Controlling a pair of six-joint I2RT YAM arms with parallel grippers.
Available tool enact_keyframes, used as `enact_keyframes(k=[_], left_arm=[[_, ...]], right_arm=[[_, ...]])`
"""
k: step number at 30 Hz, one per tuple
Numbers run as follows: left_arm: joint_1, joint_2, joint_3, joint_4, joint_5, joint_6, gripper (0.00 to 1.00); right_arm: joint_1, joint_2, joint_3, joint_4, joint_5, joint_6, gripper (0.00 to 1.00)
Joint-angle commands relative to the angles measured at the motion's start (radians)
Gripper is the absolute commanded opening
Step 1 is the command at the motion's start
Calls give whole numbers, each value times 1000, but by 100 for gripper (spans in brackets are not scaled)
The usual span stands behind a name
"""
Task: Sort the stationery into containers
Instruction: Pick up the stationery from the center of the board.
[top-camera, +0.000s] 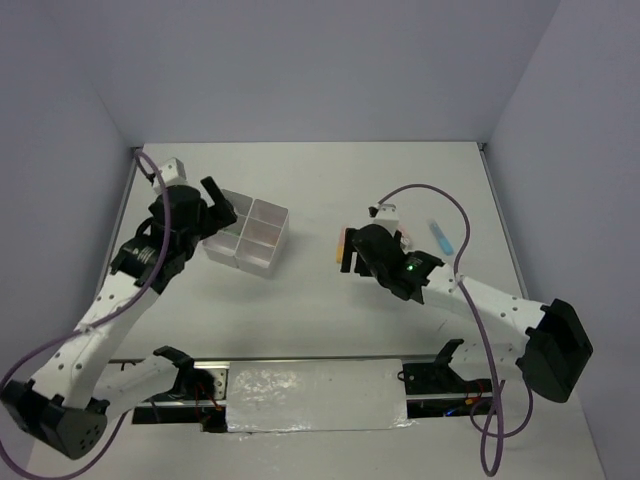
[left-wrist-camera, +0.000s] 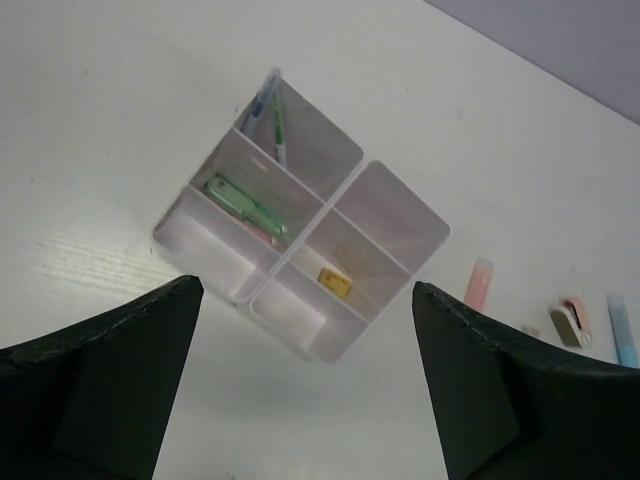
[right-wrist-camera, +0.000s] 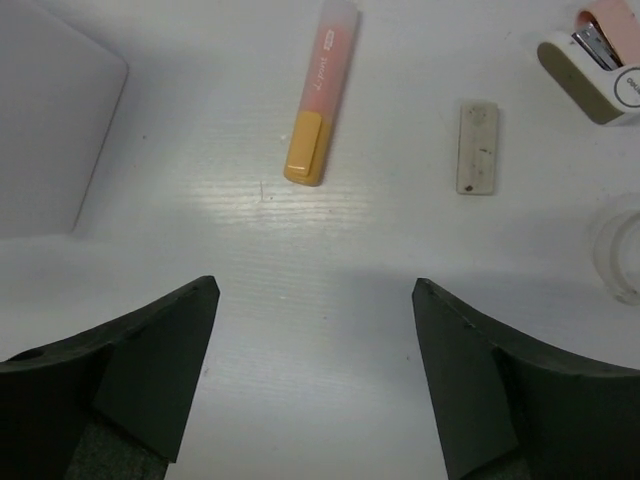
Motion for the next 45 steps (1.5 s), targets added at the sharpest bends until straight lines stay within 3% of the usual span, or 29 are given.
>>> enact_keyframes(k=[1, 3, 6, 10, 16, 22, 25, 29, 31, 32, 36, 42, 45], left_arm=[[-3, -118, -38, -106, 157, 94, 99], [-3, -158, -47, -117, 212, 146, 99], [-3, -207, -65, -140, 293, 275, 99], [-3, -265, -196, -80, 246, 318, 99], [13, -232, -177, -92, 237, 314, 99], [14, -229, -180, -95, 229, 309, 99], [14, -241, -182, -95, 214, 306, 99], [17, -253, -184, -97, 206, 303, 99], [19, -255, -184, -97, 212, 306, 99], [20, -252, -184, -100, 200, 302, 99], [25, -220, -173, -135, 151, 283, 99], [25, -193, -157, -207, -16, 210, 99], [56, -178, -153, -224, -67, 193, 99]], right_arm=[[-53, 30, 59, -17, -42, 25, 82], [-97, 55, 68, -24, -62, -1, 64], [-155, 99, 68, -15, -105, -71, 48], [-229, 153, 76, -21, -193, -157, 42], [-297, 242, 105, -52, -211, -213, 42], [-373, 233, 90, -46, -231, -251, 49], [-412, 126, 68, -107, -225, -216, 67], [-604, -128, 7, -161, -219, -131, 89], [-715, -193, -41, -159, -318, -147, 90], [-843, -244, -65, -162, -355, -150, 90], [-1034, -295, -116, -140, -454, -165, 90], [-1194, -290, -133, -159, -493, -159, 90], [-1207, -309, -121, -170, -492, -173, 90]])
